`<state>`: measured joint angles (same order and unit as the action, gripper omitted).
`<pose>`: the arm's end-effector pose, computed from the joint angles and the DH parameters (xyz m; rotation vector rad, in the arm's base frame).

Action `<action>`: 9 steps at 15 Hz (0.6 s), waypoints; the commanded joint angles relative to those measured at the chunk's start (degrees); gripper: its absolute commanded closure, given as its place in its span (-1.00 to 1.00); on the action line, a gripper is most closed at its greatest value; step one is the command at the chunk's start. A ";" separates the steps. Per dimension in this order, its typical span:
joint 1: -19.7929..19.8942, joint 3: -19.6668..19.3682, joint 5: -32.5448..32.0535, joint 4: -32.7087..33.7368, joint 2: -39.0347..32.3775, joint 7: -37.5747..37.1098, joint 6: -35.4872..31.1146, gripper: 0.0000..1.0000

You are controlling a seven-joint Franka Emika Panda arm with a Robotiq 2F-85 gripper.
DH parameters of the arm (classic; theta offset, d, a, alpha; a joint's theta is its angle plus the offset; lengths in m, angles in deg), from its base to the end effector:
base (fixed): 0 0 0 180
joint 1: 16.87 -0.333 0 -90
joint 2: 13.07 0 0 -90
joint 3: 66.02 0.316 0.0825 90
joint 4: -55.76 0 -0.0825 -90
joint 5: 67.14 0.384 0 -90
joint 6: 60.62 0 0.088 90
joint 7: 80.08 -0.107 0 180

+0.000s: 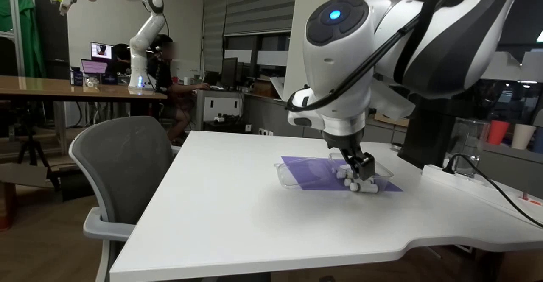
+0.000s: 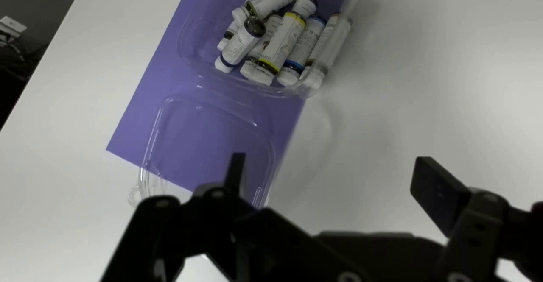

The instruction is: Close the lid to the box on the table

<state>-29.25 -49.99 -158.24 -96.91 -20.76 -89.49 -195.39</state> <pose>0.3369 0.1720 0.1730 1.4737 1.7960 -0.0368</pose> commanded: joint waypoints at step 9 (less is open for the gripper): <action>-0.37 0.02 -26.20 14.76 -24.35 -17.75 13.41 -1.00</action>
<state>-32.12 -49.22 -183.17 -88.01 -39.56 -107.05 -182.19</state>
